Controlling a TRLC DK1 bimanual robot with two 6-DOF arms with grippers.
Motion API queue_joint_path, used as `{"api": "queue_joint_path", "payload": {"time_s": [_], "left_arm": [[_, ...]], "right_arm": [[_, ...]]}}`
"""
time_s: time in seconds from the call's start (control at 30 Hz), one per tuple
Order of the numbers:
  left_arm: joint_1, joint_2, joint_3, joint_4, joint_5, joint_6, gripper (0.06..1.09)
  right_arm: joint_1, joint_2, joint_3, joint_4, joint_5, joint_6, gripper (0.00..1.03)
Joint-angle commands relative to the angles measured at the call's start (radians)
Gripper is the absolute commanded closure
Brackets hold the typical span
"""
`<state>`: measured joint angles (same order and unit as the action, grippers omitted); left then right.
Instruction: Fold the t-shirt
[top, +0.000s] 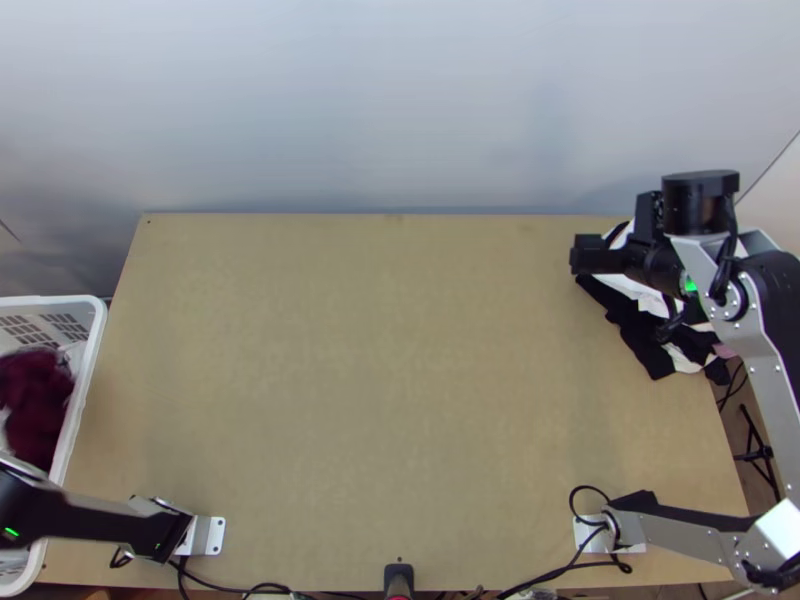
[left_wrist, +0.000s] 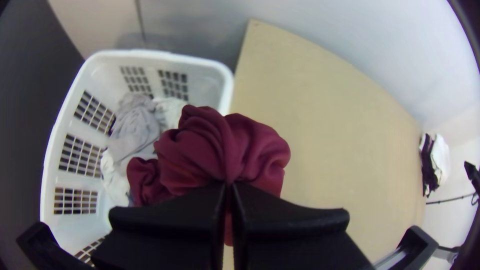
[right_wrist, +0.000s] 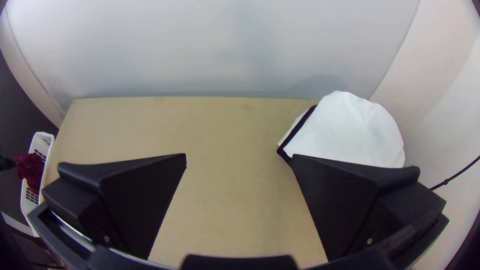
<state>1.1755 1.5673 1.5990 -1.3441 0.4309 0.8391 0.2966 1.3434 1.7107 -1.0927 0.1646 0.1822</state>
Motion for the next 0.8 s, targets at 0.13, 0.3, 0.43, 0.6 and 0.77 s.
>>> {"api": "queue_joint_path", "payload": {"time_s": [0.13, 0.3, 0.43, 0.6, 0.77], "left_arm": [[-0.766, -0.405, -0.013, 0.016, 0.083, -0.406, 1.04], [-1.183, -0.398, -0.014, 0.303, -0.014, -0.772, 1.04], [-1.597, -0.343, -0.114, 0.445, -0.15, -0.851, 1.02], [-1.889, -0.271, -0.274, 0.457, -0.158, -0.792, 1.02], [-1.929, -0.245, -0.263, 0.425, -0.162, -0.788, 0.09]], "right_arm": [[-0.146, -0.141, -0.207, 0.005, 0.0, -0.004, 0.05], [-0.223, -0.267, -0.329, 0.005, 0.0, -0.004, 0.05], [-0.303, -0.371, -0.421, -0.003, 0.0, -0.007, 0.05], [-0.381, -0.481, -0.497, -0.033, 0.001, -0.029, 0.05], [-0.419, -0.556, -0.594, -0.041, 0.0, -0.033, 0.05]]}}
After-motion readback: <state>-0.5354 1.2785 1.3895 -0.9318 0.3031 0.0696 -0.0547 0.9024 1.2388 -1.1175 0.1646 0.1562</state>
